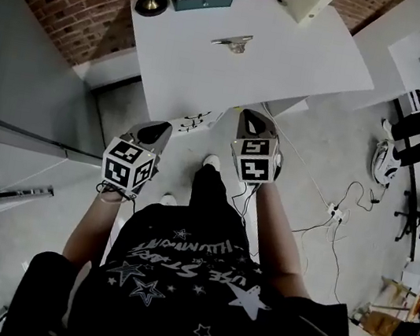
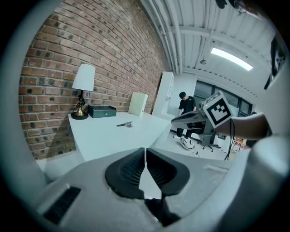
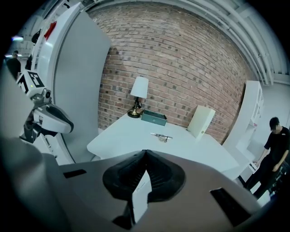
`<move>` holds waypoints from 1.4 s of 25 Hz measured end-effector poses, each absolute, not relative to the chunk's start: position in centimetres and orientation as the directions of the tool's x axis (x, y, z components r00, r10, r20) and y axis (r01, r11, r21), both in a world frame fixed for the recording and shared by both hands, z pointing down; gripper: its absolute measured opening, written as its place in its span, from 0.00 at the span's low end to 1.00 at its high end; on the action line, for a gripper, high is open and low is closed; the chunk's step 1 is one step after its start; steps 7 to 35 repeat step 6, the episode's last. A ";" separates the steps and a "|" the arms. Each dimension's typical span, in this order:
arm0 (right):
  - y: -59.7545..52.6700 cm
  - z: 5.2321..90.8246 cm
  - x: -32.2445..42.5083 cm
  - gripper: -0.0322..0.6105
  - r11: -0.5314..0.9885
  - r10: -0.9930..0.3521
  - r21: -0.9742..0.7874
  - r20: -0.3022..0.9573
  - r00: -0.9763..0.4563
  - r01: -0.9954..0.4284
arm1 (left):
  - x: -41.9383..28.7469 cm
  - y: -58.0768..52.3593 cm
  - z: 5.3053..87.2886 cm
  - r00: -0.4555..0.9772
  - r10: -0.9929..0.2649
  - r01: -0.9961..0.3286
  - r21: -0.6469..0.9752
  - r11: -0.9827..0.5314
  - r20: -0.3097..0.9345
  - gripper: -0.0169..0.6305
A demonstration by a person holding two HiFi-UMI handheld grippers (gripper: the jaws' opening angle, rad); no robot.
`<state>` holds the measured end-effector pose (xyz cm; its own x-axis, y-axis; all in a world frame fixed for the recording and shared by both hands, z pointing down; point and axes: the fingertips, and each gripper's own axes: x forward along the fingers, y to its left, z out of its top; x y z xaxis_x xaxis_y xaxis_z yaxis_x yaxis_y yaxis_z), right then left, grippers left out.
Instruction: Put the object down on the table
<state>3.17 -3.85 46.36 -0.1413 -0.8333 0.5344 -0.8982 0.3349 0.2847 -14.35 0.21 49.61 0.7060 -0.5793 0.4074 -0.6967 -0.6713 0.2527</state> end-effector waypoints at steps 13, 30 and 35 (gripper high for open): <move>-2.4 46.0 4.2 0.05 0.317 -0.840 0.254 0.523 -0.146 -0.914 | -12.4 1.4 48.9 0.725 -0.556 -0.672 0.239 -0.701 0.407 0.07; -2.4 46.0 4.2 0.05 0.317 -0.840 0.254 0.523 -0.146 -0.914 | -12.4 1.4 48.9 0.725 -0.556 -0.672 0.239 -0.701 0.407 0.07; -2.4 46.0 4.2 0.05 0.317 -0.840 0.254 0.523 -0.146 -0.914 | -12.4 1.4 48.9 0.725 -0.556 -0.672 0.239 -0.701 0.407 0.07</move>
